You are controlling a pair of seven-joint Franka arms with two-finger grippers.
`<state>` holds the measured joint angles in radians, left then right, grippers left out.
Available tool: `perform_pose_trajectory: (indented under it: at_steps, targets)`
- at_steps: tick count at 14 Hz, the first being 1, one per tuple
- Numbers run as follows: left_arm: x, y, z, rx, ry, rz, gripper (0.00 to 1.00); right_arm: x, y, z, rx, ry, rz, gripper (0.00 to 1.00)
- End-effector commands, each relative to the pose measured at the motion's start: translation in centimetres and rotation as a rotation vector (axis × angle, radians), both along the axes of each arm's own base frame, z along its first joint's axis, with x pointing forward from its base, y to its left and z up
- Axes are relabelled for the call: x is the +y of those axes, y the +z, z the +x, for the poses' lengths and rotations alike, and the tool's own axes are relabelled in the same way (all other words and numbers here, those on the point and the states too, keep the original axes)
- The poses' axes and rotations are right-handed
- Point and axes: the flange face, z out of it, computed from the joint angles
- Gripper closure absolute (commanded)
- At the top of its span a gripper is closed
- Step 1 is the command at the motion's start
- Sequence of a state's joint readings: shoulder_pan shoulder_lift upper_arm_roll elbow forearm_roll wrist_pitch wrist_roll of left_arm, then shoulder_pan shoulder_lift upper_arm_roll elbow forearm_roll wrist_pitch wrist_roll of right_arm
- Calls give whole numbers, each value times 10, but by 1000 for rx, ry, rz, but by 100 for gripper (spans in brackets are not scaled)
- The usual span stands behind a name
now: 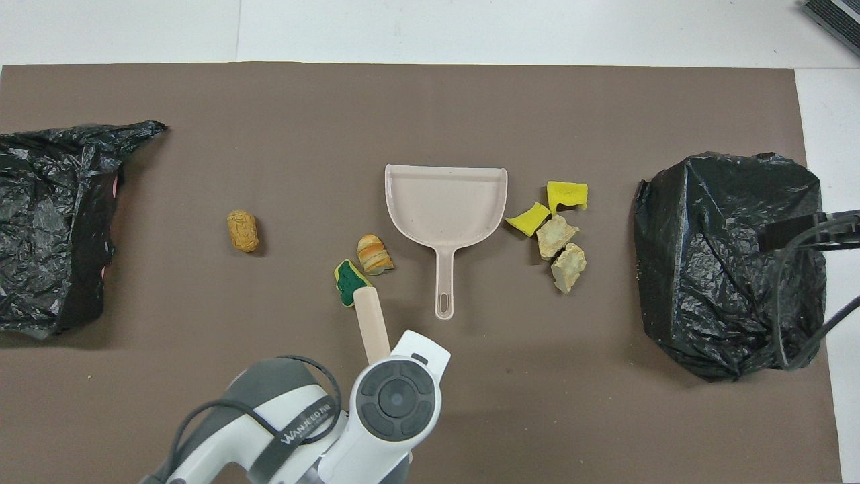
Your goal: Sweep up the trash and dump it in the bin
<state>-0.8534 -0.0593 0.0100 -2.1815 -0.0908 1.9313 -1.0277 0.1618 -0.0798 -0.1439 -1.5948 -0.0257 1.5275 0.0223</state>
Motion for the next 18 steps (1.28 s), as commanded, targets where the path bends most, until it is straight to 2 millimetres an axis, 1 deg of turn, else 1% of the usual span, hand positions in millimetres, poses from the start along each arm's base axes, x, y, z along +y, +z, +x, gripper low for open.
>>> perform_pose_trajectory:
  at_steps: [1, 3, 4, 5, 6, 7, 8, 9, 10, 11, 12, 13, 15, 16, 17, 18]
  targets:
    - [42, 14, 49, -16, 24, 33, 100, 52, -22, 13, 18, -54, 3, 0]
    - [77, 10, 81, -7, 13, 20, 100, 91, -38, 26, 0, -63, 7, 0]
    - [97, 8, 98, -7, 7, 18, 100, 105, -47, 31, -4, -93, 17, 0]
    - [115, 5, 113, -7, 5, 19, 100, 112, -63, 41, -2, -142, 27, 0]
    - [130, 4, 125, -9, -2, 14, 100, 130, -88, 53, 13, -155, 40, 0]
    - [151, 2, 137, -10, -9, 9, 100, 154, -110, 61, 22, -150, 57, 0]
    - [173, -2, 151, -19, -26, 5, 100, 185, -129, 65, 12, -138, 58, 0]
    - [193, -3, 162, -37, -30, -6, 100, 211, -146, 69, -3, -144, 60, 0]
    - [213, -6, 173, -52, -23, -16, 100, 230, -162, 73, -17, -159, 65, 0]
    - [235, -9, 184, -64, -34, -28, 100, 256, -178, 71, -23, -150, 65, 0]
    - [258, -9, 191, -71, -52, -39, 100, 274, -194, 69, -15, -142, 60, 0]
    - [272, -10, 196, -74, -73, -47, 100, 287, -212, 68, -5, -143, 52, 0]
    - [316, -15, 201, -69, -114, -63, 100, 319, -238, 55, 2, -116, 46, 0]
    - [326, -16, 199, -60, -161, -74, 100, 335, -252, 49, 16, -98, 49, 0]
    - [332, -22, 195, -45, -186, -79, 100, 346, -266, 43, 39, -81, 56, 0]
    - [332, -31, 192, -32, -200, -81, 100, 350, -277, 38, 38, -73, 58, 0]
